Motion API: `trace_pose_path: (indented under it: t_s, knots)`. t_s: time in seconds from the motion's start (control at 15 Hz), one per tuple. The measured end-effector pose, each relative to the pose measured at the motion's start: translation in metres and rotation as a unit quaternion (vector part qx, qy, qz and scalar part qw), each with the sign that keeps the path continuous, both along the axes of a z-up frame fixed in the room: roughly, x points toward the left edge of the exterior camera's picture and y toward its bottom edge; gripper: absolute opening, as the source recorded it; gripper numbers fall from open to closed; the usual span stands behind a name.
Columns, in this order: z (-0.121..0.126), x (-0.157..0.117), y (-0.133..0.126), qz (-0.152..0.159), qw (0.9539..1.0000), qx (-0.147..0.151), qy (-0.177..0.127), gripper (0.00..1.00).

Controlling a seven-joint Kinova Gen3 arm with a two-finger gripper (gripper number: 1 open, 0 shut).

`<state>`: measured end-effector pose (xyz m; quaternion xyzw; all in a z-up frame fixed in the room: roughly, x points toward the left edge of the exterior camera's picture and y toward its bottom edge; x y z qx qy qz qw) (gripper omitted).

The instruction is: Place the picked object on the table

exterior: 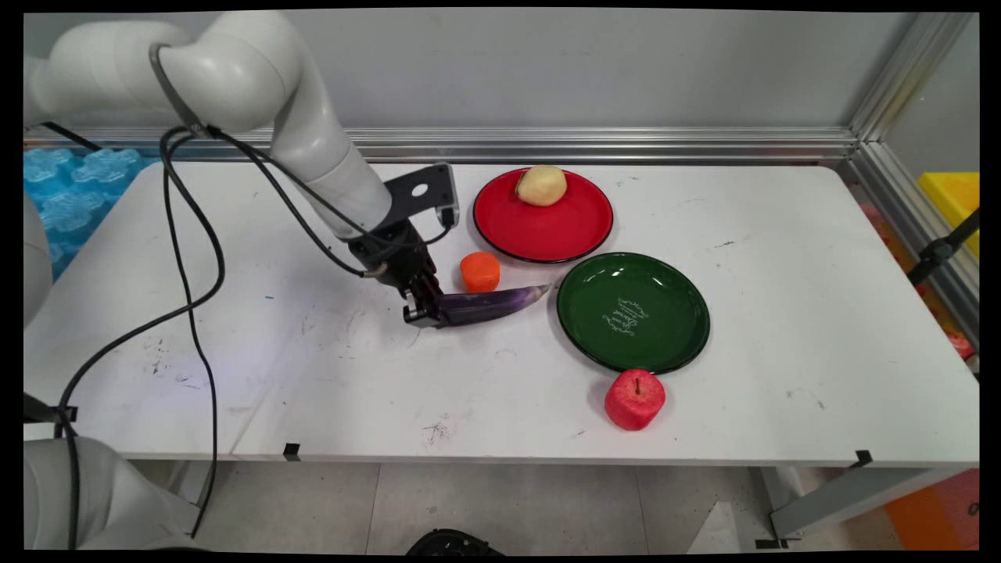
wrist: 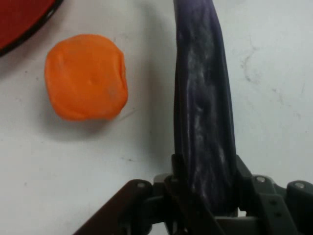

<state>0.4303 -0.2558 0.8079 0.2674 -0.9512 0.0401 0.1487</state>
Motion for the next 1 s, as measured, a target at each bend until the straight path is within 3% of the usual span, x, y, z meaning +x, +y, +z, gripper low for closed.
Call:
trace_pose_path:
  t_s: [0.6, 0.67, 1.0]
  knots:
    - [-0.033, 0.002, -0.005, -0.012, 0.9999, -0.010, 0.006, 0.00]
    - [-0.035, 0.002, -0.007, -0.011, 0.9999, -0.011, 0.006, 1.00]
    - [-0.037, -0.002, -0.017, -0.005, 0.9998, -0.014, 0.009, 1.00]
